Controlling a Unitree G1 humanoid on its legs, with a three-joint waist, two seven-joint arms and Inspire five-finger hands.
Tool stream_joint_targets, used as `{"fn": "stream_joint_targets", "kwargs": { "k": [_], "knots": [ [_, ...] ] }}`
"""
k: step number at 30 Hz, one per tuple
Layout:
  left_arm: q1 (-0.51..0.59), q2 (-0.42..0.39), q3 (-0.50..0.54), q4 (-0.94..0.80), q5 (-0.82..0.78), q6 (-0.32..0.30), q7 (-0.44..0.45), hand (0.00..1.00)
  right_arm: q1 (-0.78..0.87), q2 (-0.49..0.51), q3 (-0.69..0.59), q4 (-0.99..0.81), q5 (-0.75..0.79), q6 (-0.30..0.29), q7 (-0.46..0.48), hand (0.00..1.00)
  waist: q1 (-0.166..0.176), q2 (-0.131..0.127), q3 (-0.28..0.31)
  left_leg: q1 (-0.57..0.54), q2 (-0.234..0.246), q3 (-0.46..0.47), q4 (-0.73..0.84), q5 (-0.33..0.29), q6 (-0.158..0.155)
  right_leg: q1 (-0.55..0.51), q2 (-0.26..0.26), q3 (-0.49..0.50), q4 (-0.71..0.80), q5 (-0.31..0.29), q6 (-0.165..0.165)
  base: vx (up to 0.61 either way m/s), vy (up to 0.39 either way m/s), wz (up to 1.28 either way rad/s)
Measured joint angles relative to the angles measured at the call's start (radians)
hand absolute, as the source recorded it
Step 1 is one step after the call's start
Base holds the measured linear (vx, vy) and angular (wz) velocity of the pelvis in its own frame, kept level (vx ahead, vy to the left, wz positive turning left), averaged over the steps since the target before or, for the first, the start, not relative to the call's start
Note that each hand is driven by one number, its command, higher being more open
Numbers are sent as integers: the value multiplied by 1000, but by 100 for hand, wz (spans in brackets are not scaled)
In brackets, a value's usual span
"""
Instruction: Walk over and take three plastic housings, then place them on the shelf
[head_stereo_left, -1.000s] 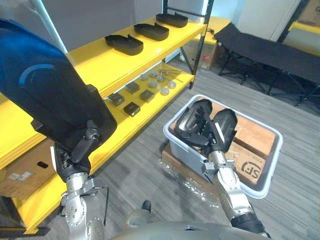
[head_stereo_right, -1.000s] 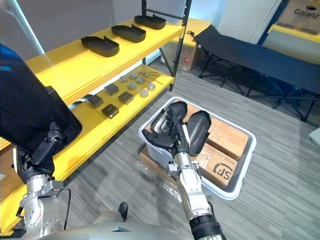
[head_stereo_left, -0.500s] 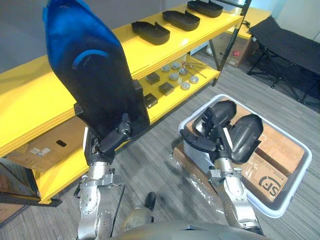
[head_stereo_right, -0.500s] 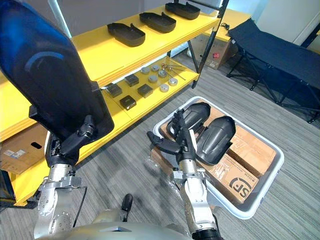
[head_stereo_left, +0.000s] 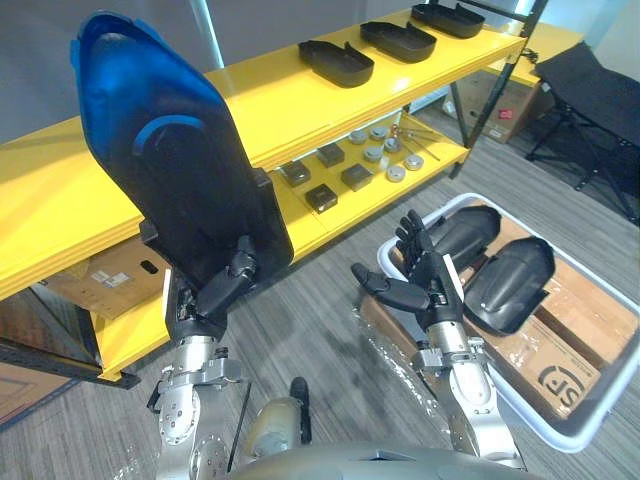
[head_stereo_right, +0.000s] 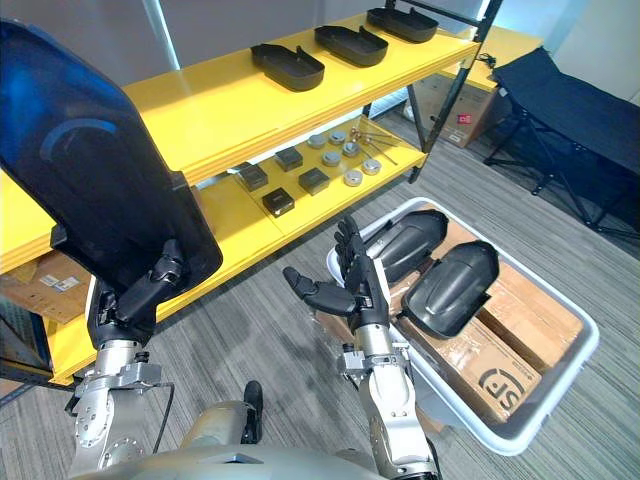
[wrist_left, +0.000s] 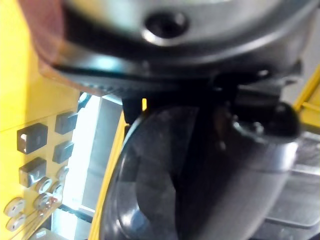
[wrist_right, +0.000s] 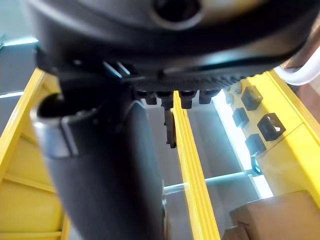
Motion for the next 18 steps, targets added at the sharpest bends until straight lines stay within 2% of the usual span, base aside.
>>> {"fn": "stream_joint_targets", "kwargs": {
  "k": [1,2,3,4,5,6,7,8,10,12,14,15,16,17,18],
  "knots": [
    [-1,1,1,0,0,0,-1,0,0,4,-2,4,6,0,-1,100,3,-4,-1,-2,-6,1,11,-10,2,7,-5,1,1,-8,-5,138,124,26],
    [-1,7,1,0,4,10,-10,0,4,20,-19,27,15,-1,-10,100,12,-34,-11,4,-34,1,37,-45,14,38,-20,0,-24,-25,-23,215,137,23],
    [-2,9,1,0,5,13,-15,0,5,22,-24,35,14,-1,-18,100,13,-28,-26,10,-45,0,46,-62,22,55,-19,0,-20,-33,-46,261,106,43],
    [-18,10,5,8,5,16,-27,0,3,17,-37,37,14,-4,-33,100,8,-32,-36,11,-61,-22,67,-91,35,16,-47,23,131,-21,-110,274,106,60],
    [-42,12,6,16,6,28,-33,0,3,23,-47,38,14,-5,-48,100,3,-31,-41,27,-82,-44,61,-101,45,-87,-86,84,339,60,-123,295,138,65],
    [-49,18,6,16,7,30,-36,0,1,26,-50,40,14,-5,-54,100,-4,-34,-40,46,-87,-50,49,-104,49,-131,-95,118,429,114,-139,358,174,51],
    [-53,36,7,13,23,30,-36,0,-13,34,-56,57,6,-5,-56,100,-12,-38,-37,88,-90,-68,22,-114,59,-202,-104,171,572,162,-129,387,146,22],
    [-59,47,19,13,37,33,-27,0,-28,48,-56,67,5,-5,-53,100,-21,-37,-37,127,-84,-82,0,-122,67,-261,-87,176,643,110,-116,338,76,13],
    [-74,59,18,13,28,38,-16,0,-44,47,-60,67,10,-7,-35,100,-26,-27,-32,185,-75,-94,-33,-131,70,-314,-53,153,610,59,-124,275,45,6],
    [-114,59,0,13,-23,44,-12,0,-69,42,-88,38,80,-7,25,100,-43,-18,-27,246,-61,-111,-65,-137,57,-375,-3,123,442,52,-124,360,17,30],
    [-171,47,-23,13,-59,44,-6,0,-77,36,-122,-46,95,-20,61,100,-51,-12,-26,281,-45,-144,-73,-158,40,-425,48,137,183,94,-77,385,-56,51],
    [-193,44,-32,13,-74,44,-6,0,-77,27,-132,-98,96,-36,81,100,-55,-15,-27,294,-42,-167,-67,-174,20,-423,65,151,61,156,-64,395,-121,50],
    [-199,44,-34,13,-81,43,-6,0,-79,20,-132,-123,96,-40,91,100,-61,-19,-29,301,-44,-179,-62,-181,7,-411,73,163,8,180,-60,482,-207,64],
    [-200,42,-33,15,-80,42,-3,0,-89,-2,-133,-166,97,-47,115,100,-72,-36,-36,323,-48,-192,-48,-199,-20,-388,78,196,-55,227,-65,396,-257,66],
    [-201,40,-35,20,-80,41,-2,0,-97,-31,-137,-211,112,-48,128,100,-72,-41,-39,348,-49,-208,-24,-234,-42,-355,88,235,-73,251,-74,400,-282,67]
  ]
}}
